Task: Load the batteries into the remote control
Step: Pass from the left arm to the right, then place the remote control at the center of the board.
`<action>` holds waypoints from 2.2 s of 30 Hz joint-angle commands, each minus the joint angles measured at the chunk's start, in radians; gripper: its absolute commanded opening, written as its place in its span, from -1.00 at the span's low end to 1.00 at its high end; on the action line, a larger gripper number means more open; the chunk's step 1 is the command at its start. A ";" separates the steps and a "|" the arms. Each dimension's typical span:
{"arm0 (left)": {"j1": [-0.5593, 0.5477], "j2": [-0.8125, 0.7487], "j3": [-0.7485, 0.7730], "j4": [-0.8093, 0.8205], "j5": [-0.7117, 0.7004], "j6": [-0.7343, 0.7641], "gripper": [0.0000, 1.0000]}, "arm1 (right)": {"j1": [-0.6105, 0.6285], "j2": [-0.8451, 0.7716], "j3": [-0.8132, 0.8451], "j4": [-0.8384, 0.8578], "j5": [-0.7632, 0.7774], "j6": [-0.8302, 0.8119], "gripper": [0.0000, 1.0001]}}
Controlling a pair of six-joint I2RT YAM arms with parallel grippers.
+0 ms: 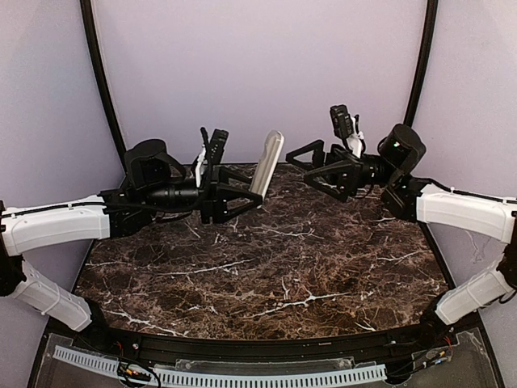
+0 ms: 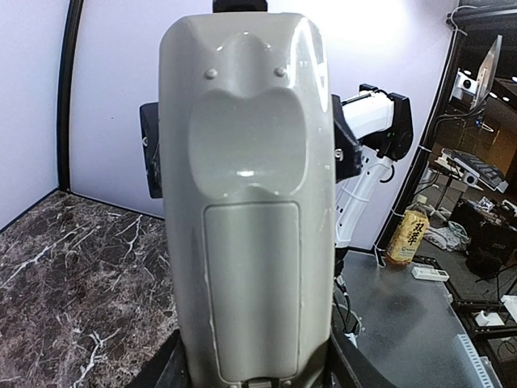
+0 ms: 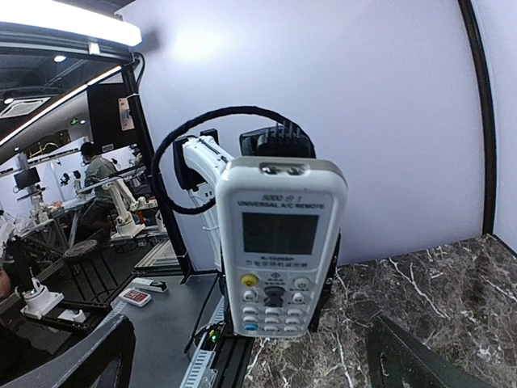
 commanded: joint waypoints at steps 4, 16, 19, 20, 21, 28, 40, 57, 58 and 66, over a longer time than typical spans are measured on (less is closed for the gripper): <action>-0.005 -0.012 -0.021 0.135 0.045 -0.063 -0.51 | 0.059 0.056 0.099 0.044 0.005 -0.010 0.97; -0.015 -0.009 -0.037 0.168 0.005 -0.071 -0.52 | 0.107 0.124 0.174 0.002 0.091 -0.035 0.89; -0.015 -0.010 -0.040 0.166 -0.007 -0.066 -0.52 | 0.114 0.136 0.182 0.003 0.102 -0.028 0.86; -0.015 -0.009 -0.043 0.165 -0.013 -0.064 -0.52 | 0.116 0.140 0.186 0.005 0.102 -0.025 0.85; -0.016 -0.008 -0.045 0.166 -0.014 -0.065 -0.51 | 0.117 0.144 0.190 0.005 0.102 -0.022 0.84; -0.017 -0.012 -0.060 0.165 -0.033 -0.061 -0.51 | 0.124 0.170 0.213 0.002 0.107 -0.003 0.74; -0.016 -0.016 -0.064 0.117 -0.081 -0.014 -0.52 | 0.126 0.221 0.246 0.041 0.050 0.074 0.19; 0.043 -0.083 -0.022 -0.185 -0.180 0.030 0.84 | 0.061 0.181 0.296 -0.466 0.178 -0.184 -0.40; 0.070 -0.092 -0.029 -0.217 -0.188 0.014 0.94 | 0.056 0.180 0.314 -0.587 0.242 -0.247 -0.41; 0.145 -0.119 -0.020 -0.458 -0.437 0.008 0.97 | 0.057 0.312 0.449 -1.146 0.618 -0.487 -0.43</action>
